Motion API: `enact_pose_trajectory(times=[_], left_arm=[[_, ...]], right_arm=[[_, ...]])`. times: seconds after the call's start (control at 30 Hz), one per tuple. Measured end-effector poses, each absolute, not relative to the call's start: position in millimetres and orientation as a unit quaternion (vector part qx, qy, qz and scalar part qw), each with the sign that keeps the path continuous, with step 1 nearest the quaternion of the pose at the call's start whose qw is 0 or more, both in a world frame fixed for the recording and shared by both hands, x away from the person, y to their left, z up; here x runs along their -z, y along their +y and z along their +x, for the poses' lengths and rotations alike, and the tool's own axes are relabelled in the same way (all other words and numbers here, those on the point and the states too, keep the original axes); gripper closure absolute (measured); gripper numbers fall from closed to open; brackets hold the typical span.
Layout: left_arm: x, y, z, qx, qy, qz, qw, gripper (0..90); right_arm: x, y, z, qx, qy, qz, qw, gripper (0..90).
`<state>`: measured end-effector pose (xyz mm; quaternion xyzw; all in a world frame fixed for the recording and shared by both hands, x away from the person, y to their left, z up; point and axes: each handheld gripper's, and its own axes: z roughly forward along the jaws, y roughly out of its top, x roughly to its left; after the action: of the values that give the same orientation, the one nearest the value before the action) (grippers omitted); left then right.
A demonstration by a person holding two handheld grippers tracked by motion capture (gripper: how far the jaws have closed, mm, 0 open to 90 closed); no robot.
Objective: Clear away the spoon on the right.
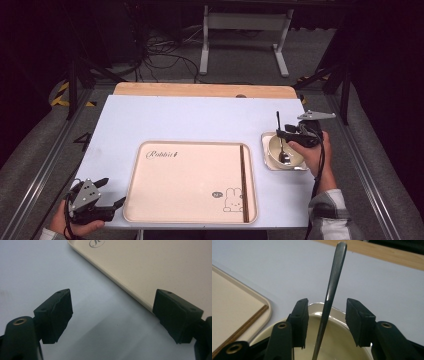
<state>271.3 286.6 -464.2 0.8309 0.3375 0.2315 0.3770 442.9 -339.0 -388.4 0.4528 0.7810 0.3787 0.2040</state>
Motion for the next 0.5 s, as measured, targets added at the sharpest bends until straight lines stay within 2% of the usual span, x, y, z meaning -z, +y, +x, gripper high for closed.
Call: enact_pose_trajectory(times=[0.03,0.2,0.5], left_arm=[[464.5,286.6,270.1,-0.231,0.339,0.830,0.378,17.0],[465.8,289.4,264.7,-0.229,0.340,0.832,0.373,16.8],[466.6,291.1,260.7,-0.233,0.347,0.830,0.368,16.8]], right_arm=[[389.4,-337.4,445.0,-0.362,0.784,0.457,0.215,54.4],[387.9,-343.0,449.8,-0.371,0.779,0.465,0.198,61.0],[387.5,-342.7,462.1,-0.359,0.790,0.459,0.192,60.1]])
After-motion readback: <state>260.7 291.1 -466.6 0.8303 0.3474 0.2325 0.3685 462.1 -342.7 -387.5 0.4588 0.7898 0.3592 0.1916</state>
